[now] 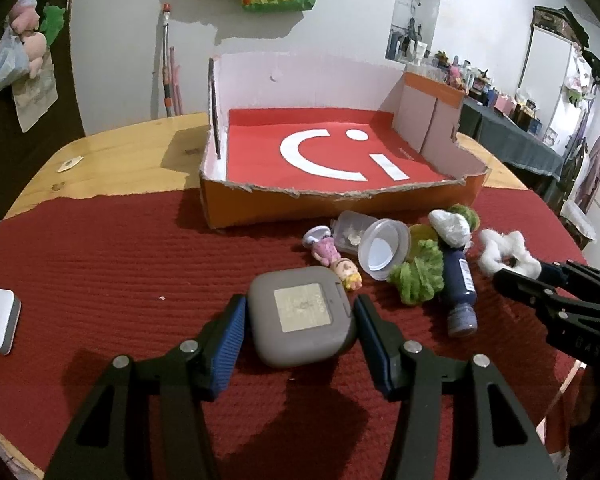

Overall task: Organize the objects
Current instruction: 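Grasp the white fluffy toy with the right tool while the left tool grasps the grey case, then carry the grey case and white fluffy toy into the red-lined box with both tools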

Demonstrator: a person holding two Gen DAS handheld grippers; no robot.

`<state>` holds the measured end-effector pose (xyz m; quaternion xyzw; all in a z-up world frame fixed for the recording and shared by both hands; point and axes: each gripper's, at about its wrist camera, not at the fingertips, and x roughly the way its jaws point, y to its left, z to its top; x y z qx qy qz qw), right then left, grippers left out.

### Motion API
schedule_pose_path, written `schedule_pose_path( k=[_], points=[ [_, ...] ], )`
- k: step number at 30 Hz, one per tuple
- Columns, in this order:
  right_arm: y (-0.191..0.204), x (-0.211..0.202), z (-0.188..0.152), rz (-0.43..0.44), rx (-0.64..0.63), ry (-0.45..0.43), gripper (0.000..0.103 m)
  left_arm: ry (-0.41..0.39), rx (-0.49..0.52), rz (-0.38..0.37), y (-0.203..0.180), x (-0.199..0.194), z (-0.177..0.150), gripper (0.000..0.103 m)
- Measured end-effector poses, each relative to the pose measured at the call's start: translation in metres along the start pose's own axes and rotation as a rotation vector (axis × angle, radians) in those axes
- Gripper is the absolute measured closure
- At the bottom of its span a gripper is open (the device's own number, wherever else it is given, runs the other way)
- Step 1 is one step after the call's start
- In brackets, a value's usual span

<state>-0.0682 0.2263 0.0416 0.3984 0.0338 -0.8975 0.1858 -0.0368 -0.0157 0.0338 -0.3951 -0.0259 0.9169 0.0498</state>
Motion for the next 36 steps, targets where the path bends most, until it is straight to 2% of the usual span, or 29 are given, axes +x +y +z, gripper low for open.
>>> schedule_pose_path(
  k=[11,23,36],
  points=[
    [0.009,-0.010,0.010,0.024,-0.017,-0.025,0.064,-0.020,0.013,-0.028,-0.003,-0.010,0.010,0.046],
    [0.014,-0.023,0.033,0.057,-0.033,-0.062,0.064,-0.060,0.040,-0.053,-0.009,-0.024,0.038,0.046],
    [0.016,-0.023,0.066,0.070,-0.054,-0.073,0.064,-0.062,0.033,-0.059,-0.006,-0.013,0.072,0.046]
  ],
)
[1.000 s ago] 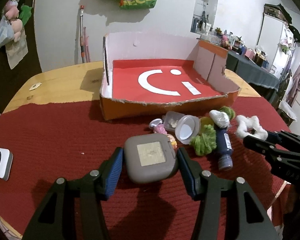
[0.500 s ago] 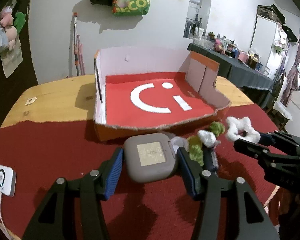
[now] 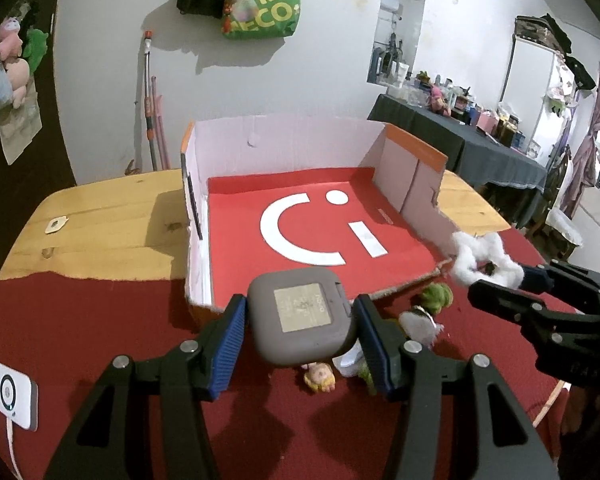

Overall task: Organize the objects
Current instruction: 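Carry the grey case and white fluffy toy into the red-lined box with both tools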

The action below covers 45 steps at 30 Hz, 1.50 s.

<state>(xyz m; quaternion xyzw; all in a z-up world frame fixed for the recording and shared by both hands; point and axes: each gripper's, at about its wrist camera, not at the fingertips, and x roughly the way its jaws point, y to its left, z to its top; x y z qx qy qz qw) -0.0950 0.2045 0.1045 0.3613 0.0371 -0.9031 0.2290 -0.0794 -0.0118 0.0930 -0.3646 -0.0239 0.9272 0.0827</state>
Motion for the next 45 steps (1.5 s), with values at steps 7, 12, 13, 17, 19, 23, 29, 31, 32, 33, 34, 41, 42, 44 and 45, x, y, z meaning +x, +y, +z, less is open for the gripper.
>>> schedule_pose_path(
  k=[7,12,13,17,19,23,29,31,32,33,34,41,42,44,45],
  points=[
    [-0.005,0.013,0.013,0.005,0.005,0.013,0.064,0.006,0.004,0.003,0.001,0.014,0.016,0.046],
    [-0.009,0.025,0.022,0.007,0.007,0.029,0.064,0.025,-0.004,-0.002,0.005,0.026,0.023,0.046],
    [-0.010,0.027,0.024,0.009,0.007,0.033,0.064,0.029,-0.006,-0.002,0.006,0.029,0.024,0.046],
    [-0.013,0.036,0.029,0.011,0.008,0.045,0.064,0.042,-0.009,0.001,0.009,0.038,0.028,0.046],
    [-0.014,0.040,0.032,0.015,0.009,0.052,0.064,0.050,-0.010,0.002,0.010,0.044,0.030,0.046],
    [-0.017,0.052,0.036,0.022,0.015,0.068,0.064,0.067,-0.012,-0.001,0.012,0.055,0.033,0.046],
    [-0.023,0.070,0.042,0.027,0.024,0.095,0.064,0.098,-0.019,-0.009,0.014,0.072,0.036,0.046],
    [-0.025,0.075,0.043,0.026,0.025,0.103,0.064,0.107,-0.021,-0.012,0.015,0.077,0.037,0.046],
    [-0.026,0.079,0.044,0.028,0.029,0.110,0.064,0.110,-0.021,-0.011,0.015,0.080,0.037,0.046],
    [-0.027,0.082,0.044,0.030,0.032,0.115,0.064,0.114,-0.021,-0.011,0.016,0.082,0.038,0.046],
    [-0.028,0.084,0.045,0.031,0.034,0.119,0.064,0.117,-0.022,-0.011,0.016,0.084,0.038,0.046],
    [-0.030,0.103,0.045,0.036,0.033,0.160,0.064,0.146,-0.017,-0.015,0.017,0.097,0.039,0.046],
    [-0.030,0.104,0.046,0.035,0.032,0.164,0.064,0.151,-0.017,-0.016,0.017,0.099,0.039,0.046],
    [-0.031,0.108,0.046,0.033,0.031,0.175,0.064,0.160,-0.015,-0.019,0.016,0.103,0.038,0.046],
    [-0.031,0.109,0.046,0.031,0.031,0.178,0.064,0.165,-0.013,-0.019,0.016,0.105,0.038,0.046]
  ],
)
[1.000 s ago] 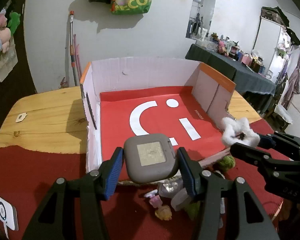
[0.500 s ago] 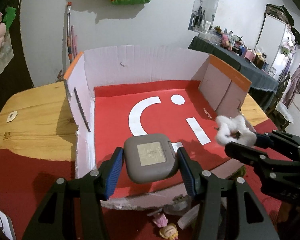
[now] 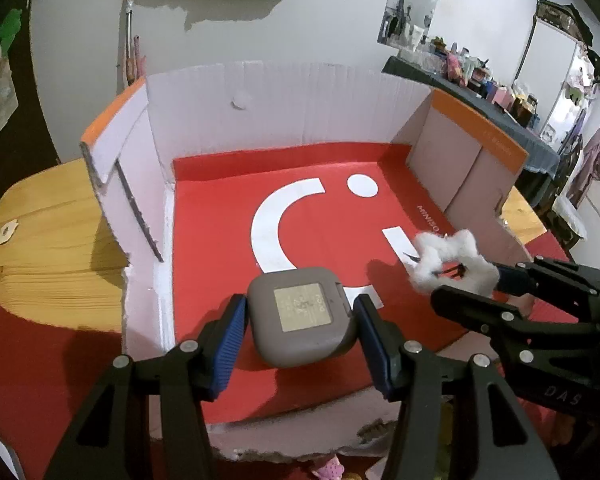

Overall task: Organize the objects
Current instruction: 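Carry the grey case and white fluffy toy into the red-lined box with both tools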

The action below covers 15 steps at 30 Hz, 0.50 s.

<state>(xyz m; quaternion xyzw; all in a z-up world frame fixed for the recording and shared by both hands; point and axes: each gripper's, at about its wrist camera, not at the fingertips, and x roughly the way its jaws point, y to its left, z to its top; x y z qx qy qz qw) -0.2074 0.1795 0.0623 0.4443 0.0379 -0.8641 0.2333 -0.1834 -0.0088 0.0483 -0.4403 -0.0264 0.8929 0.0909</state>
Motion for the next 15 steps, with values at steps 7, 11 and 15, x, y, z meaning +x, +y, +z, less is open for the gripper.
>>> schedule_pose_path(
  k=[7,11,15],
  points=[
    [-0.004,0.011,0.001,-0.003,0.004,0.037,0.064,0.031,0.011,-0.005,-0.003,0.011,0.000,0.046],
    [-0.005,0.014,0.001,-0.004,0.006,0.045,0.064,0.034,0.013,-0.001,-0.002,0.012,0.001,0.046],
    [-0.005,0.018,0.002,-0.010,0.001,0.062,0.064,0.040,0.010,-0.004,-0.002,0.014,0.001,0.046]
  ],
)
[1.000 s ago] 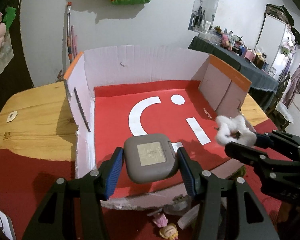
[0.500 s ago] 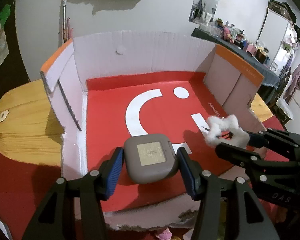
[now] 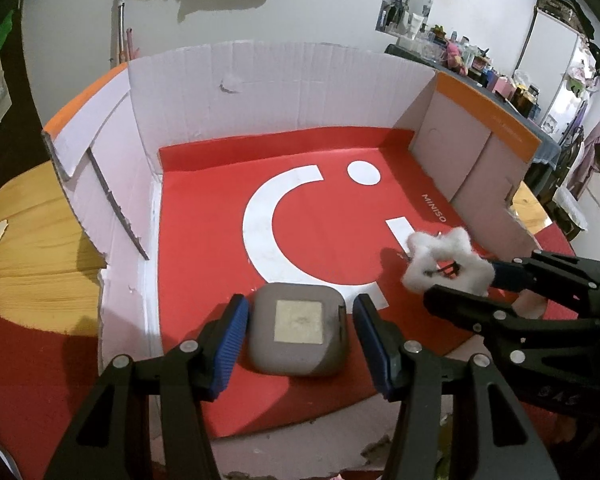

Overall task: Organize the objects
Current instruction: 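Carry the grey case and white fluffy toy into the red-lined box with both tools, then open both tools to release the grey case and fluffy toy in the box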

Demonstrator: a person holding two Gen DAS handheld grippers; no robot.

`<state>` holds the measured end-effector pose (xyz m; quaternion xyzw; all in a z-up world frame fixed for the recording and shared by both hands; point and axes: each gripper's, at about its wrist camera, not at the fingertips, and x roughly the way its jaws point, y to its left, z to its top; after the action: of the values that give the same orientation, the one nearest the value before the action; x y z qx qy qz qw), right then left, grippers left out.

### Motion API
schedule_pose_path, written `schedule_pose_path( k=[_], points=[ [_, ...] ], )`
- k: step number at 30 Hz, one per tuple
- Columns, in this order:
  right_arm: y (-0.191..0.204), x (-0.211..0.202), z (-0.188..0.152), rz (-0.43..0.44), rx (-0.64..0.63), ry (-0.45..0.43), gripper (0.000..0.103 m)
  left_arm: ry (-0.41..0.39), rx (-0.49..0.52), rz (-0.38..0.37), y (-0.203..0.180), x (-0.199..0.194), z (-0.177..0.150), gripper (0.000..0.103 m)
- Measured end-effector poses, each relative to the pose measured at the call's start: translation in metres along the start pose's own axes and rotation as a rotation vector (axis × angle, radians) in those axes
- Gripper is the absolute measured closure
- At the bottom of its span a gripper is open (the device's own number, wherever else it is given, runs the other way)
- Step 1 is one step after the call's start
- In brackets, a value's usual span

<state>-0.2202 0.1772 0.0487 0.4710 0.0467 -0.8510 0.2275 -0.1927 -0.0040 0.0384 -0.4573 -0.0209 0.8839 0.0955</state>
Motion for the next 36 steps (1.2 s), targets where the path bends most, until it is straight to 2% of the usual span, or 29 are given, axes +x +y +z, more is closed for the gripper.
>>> schedule_pose_path(
  k=[6,9,36],
  points=[
    [-0.0003,0.0055,0.0008,-0.006,-0.011,0.020,0.064,0.011,-0.009,-0.014,0.0023,0.0027,-0.0019,0.047],
    [-0.0006,0.0064,0.0007,-0.008,-0.015,0.026,0.064,0.010,-0.018,-0.018,0.0048,0.0029,-0.0018,0.050],
    [-0.0015,0.0084,0.0006,-0.008,-0.023,0.049,0.062,0.007,-0.020,-0.026,0.0037,0.0043,-0.0012,0.051]
  ],
)
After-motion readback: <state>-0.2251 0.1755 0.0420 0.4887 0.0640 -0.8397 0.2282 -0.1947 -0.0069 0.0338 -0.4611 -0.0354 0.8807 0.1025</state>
